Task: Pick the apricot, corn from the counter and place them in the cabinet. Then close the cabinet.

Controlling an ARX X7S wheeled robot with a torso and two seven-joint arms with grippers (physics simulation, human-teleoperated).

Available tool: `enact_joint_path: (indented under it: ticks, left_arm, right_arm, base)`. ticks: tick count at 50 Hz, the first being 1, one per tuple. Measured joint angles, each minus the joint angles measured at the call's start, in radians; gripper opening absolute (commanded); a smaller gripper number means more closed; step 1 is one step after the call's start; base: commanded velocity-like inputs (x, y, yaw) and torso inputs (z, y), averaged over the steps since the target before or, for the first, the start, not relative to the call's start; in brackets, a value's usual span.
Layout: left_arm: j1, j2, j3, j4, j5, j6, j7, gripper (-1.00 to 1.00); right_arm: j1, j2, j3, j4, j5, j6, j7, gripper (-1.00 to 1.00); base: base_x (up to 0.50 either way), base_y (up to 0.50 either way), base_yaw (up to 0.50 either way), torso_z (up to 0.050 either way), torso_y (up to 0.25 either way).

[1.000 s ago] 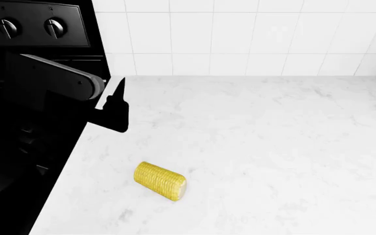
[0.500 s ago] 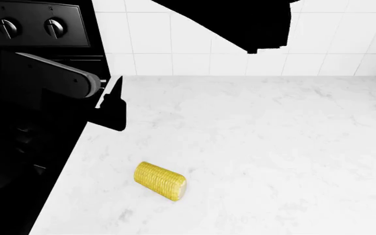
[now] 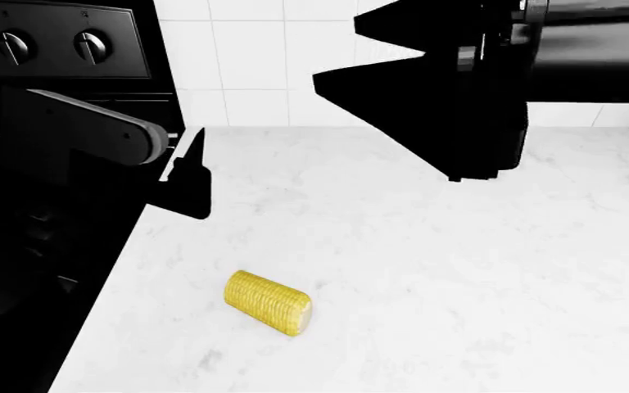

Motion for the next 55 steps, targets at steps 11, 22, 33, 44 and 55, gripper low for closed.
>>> enact_joint_path:
  ticks: [11, 22, 33, 44, 55]
  left_arm:
    - [0.002, -0.002, 0.003, -0.003, -0.003, 0.007, -0.003, 1.0]
    - [0.006, -0.004, 0.006, -0.005, -0.005, 0.016, -0.005, 1.0]
    - [0.011, -0.006, 0.011, -0.009, -0.005, 0.025, -0.007, 1.0]
    - [0.019, -0.01, 0.017, -0.014, -0.002, 0.04, -0.005, 1.0]
    - [0.028, -0.013, 0.021, -0.017, 0.0, 0.052, -0.005, 1.0]
  right_arm:
    - [-0.104, 0.059, -0.083, -0.054, 0.002, -0.018, 0.013, 1.0]
    - [-0.169, 0.091, -0.164, -0.095, 0.006, -0.025, 0.026, 1.0]
    - [-0.21, 0.092, -0.202, -0.151, 0.037, -0.035, 0.075, 1.0]
    - [-0.256, 0.082, -0.257, -0.191, 0.004, -0.081, 0.106, 1.0]
    - [-0.305, 0.055, -0.306, -0.212, -0.038, -0.134, 0.131, 1.0]
  base:
    - [0.0, 0.0, 0.0, 0.0, 0.0]
    - [0.0, 0.0, 0.0, 0.0, 0.0]
    - [0.0, 0.0, 0.0, 0.0, 0.0]
    - [0.0, 0.0, 0.0, 0.0, 0.0]
    - [0.0, 0.0, 0.0, 0.0, 0.0]
